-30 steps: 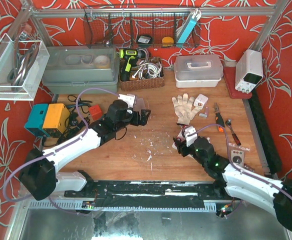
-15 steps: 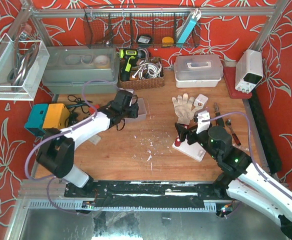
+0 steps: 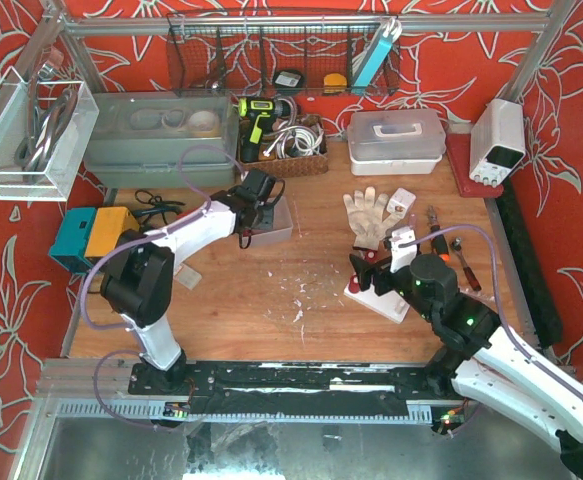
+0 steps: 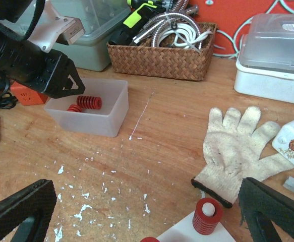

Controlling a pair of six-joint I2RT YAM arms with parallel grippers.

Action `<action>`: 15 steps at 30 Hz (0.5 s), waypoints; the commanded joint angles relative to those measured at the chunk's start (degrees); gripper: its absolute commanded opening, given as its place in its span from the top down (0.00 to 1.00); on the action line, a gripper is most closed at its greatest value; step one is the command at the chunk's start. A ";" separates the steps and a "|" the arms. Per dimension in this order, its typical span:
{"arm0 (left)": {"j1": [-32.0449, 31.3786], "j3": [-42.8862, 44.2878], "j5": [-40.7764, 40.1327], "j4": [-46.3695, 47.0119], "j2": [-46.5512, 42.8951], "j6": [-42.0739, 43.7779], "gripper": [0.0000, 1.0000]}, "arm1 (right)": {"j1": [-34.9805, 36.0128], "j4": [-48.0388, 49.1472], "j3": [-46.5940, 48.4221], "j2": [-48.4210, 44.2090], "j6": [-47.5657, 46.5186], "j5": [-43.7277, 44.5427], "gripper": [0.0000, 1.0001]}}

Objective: Install the large spring

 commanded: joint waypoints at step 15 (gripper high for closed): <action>1.31 7.93 -1.47 -11.60 11.21 -3.34 0.65 | 0.06 2.23 -2.78 -0.26 0.40 1.24 0.01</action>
